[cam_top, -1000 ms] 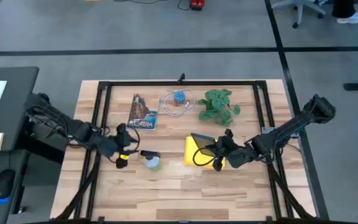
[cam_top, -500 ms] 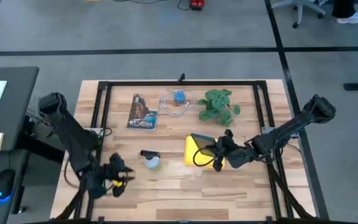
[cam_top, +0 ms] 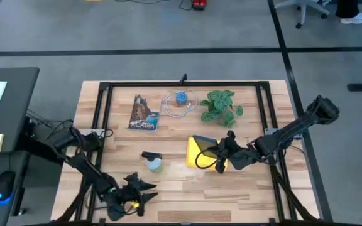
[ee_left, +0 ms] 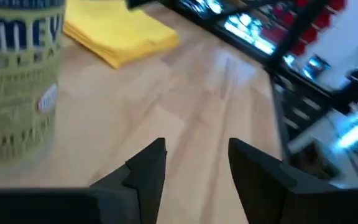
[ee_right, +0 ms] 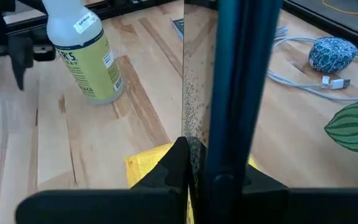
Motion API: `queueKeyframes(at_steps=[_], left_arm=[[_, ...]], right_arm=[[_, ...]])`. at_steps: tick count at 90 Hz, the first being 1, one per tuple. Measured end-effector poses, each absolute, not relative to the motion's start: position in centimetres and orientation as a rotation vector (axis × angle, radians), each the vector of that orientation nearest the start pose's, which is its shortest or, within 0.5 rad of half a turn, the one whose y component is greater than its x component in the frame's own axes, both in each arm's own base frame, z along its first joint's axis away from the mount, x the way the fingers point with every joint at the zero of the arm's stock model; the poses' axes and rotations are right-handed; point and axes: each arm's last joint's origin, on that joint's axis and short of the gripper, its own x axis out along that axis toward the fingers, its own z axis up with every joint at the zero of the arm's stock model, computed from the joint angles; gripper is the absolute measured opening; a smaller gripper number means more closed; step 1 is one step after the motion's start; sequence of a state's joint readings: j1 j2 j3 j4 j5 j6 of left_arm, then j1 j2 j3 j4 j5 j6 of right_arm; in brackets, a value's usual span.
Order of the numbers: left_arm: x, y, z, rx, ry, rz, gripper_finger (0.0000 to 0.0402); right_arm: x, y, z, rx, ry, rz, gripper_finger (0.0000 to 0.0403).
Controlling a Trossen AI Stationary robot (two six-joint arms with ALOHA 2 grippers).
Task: Apply microfiber cloth
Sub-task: Wipe the blue tablet with the microfiber cloth
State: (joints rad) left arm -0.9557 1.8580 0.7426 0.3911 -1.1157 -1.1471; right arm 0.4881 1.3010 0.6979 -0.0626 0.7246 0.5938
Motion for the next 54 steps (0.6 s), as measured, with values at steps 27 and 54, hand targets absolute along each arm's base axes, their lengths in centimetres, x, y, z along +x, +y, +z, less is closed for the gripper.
queueKeyframes(at_steps=[27, 54], left_arm=[[23.1, -21.2, 10.5, -0.439, 0.205, 0.5, 0.0152], [21.9, -18.5, 8.8, -0.415, 0.258, 0.676, 0.0152]], right_arm=[[23.5, 10.3, 21.3, 0.197, 0.455, -0.376, 0.002], [23.5, 10.3, 21.3, 0.197, 0.456, -0.375, 0.002]])
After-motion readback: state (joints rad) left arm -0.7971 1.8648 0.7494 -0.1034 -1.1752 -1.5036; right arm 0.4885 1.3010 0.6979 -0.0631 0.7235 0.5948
